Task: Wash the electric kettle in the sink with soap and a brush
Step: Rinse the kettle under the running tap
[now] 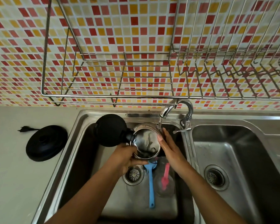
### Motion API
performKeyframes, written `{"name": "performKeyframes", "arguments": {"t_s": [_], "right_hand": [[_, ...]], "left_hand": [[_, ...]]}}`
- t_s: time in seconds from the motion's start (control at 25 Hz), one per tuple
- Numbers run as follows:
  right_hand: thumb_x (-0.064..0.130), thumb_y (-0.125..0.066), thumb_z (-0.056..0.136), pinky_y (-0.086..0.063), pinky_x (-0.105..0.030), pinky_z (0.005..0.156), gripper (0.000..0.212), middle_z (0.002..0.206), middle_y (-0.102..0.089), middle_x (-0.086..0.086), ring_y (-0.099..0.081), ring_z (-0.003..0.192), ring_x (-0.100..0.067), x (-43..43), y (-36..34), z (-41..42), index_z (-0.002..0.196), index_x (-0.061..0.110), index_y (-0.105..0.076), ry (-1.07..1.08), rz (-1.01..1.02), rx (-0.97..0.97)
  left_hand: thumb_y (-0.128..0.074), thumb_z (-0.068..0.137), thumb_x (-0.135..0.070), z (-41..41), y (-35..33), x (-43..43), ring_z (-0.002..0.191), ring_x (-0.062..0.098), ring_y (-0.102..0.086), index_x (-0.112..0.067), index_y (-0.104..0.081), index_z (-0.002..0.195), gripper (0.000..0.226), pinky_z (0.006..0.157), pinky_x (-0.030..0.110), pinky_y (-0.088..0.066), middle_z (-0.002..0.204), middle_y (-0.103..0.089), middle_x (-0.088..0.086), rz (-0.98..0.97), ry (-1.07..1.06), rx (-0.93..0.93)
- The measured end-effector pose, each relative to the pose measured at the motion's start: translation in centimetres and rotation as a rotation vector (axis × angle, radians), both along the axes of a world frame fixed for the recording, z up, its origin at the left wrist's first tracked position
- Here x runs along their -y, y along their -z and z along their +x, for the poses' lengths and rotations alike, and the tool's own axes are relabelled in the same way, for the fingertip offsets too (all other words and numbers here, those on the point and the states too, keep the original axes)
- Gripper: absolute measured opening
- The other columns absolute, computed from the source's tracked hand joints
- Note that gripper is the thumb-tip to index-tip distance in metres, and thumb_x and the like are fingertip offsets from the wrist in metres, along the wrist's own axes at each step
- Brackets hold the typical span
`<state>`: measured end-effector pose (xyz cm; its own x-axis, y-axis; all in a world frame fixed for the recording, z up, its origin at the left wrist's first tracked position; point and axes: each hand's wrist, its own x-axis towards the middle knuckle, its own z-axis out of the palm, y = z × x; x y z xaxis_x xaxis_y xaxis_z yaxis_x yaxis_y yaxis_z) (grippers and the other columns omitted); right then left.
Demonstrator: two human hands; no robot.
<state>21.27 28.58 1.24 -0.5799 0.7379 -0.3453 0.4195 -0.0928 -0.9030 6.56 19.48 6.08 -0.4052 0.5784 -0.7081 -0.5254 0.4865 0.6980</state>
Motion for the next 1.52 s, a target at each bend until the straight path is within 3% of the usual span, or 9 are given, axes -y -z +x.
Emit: {"name": "performKeyframes", "arguments": {"t_s": [0.08,0.2,0.36,0.56,0.64,0.88,1.12,1.36,1.52], "right_hand": [[0.087,-0.049,0.063,-0.036,-0.054,0.111,0.096,0.156,-0.031,0.004,-0.034,0.142,-0.026,-0.6,0.5,-0.5,0.145,0.049,-0.017,-0.068,0.095,0.107],[0.062,-0.047,0.075,-0.060,-0.048,0.076,0.064,0.117,-0.059,-0.009,-0.068,0.095,-0.027,-1.2,-0.7,-1.3,0.133,0.035,-0.038,-0.038,0.237,0.127],[0.035,-0.041,0.091,-0.060,-0.045,0.055,0.034,0.092,-0.059,-0.018,-0.068,0.064,-0.032,-3.0,-2.0,-1.9,0.116,0.015,-0.052,0.004,0.350,0.227],[0.014,-0.040,0.098,-0.052,-0.026,0.040,0.019,0.091,-0.066,-0.020,-0.069,0.060,-0.030,-5.3,-4.0,-1.2,0.107,0.016,-0.058,-0.094,0.370,0.225],[0.014,-0.040,0.097,-0.053,-0.033,0.037,0.022,0.088,-0.065,-0.021,-0.069,0.052,-0.030,-5.7,-4.5,-1.1,0.110,0.022,-0.056,-0.162,0.331,0.204],[0.016,-0.045,0.096,-0.052,-0.026,0.038,0.017,0.086,-0.063,-0.013,-0.071,0.073,-0.033,-6.2,-4.8,-1.7,0.087,0.015,-0.060,-0.270,0.317,0.215],[0.053,-0.032,0.098,-0.054,-0.037,0.087,0.050,0.128,-0.060,-0.016,-0.059,0.115,-0.031,-4.4,-4.1,-2.8,0.136,0.025,-0.050,0.256,0.105,-0.035],[0.064,-0.023,0.089,-0.001,-0.012,0.117,0.076,0.162,0.000,0.014,0.002,0.148,0.000,6.7,-1.1,-5.2,0.154,0.030,-0.003,0.284,0.269,-0.169],[0.058,-0.027,0.096,-0.019,-0.037,0.121,0.064,0.159,-0.025,0.002,-0.020,0.147,-0.016,2.3,0.1,-5.5,0.152,0.027,-0.022,0.405,0.140,-0.159]], "left_hand": [[-0.046,0.089,0.015,0.0,-0.5,0.0,0.065,0.038,-0.071,-0.002,-0.048,0.116,0.032,0.053,0.042,-0.061,0.109,-0.062,0.024,0.011,0.012,-0.018],[-0.056,0.090,0.005,0.2,-1.6,-0.2,0.070,0.036,-0.072,-0.010,-0.052,0.109,0.024,0.054,0.035,-0.062,0.103,-0.062,0.012,0.035,0.057,-0.051],[-0.074,0.082,-0.038,-0.9,-1.7,0.1,0.077,0.028,-0.074,-0.034,-0.050,0.102,0.030,0.068,0.041,-0.063,0.094,-0.065,-0.003,-0.006,0.193,-0.259],[-0.081,0.057,-0.064,-4.2,-0.5,1.0,0.100,0.007,-0.062,-0.025,-0.052,0.112,0.074,0.079,0.028,-0.057,0.109,-0.063,-0.007,0.040,0.175,-1.017],[-0.085,0.054,-0.061,-5.2,0.5,0.7,0.115,0.006,-0.057,-0.020,-0.057,0.121,0.083,0.094,0.029,-0.053,0.118,-0.062,-0.008,0.150,0.314,-1.045],[-0.084,0.059,-0.055,-4.6,0.2,1.5,0.086,0.010,-0.070,-0.024,-0.069,0.088,0.045,0.084,0.031,-0.058,0.088,-0.073,0.000,0.256,0.440,-0.879],[-0.079,0.067,-0.043,-2.8,-0.8,0.9,0.066,-0.004,-0.064,-0.021,-0.069,0.086,0.030,0.067,0.020,-0.050,0.068,-0.069,-0.016,0.353,0.032,-0.747],[-0.077,0.070,-0.045,-2.1,-0.3,0.7,0.044,0.000,-0.055,-0.021,-0.063,0.063,0.029,0.055,0.027,-0.045,0.045,-0.058,-0.014,0.323,-0.116,-0.759],[-0.075,0.069,-0.051,-2.0,-0.3,0.6,0.044,0.001,-0.054,-0.020,-0.061,0.062,0.035,0.056,0.027,-0.045,0.044,-0.057,-0.013,0.298,-0.131,-0.727]]}}
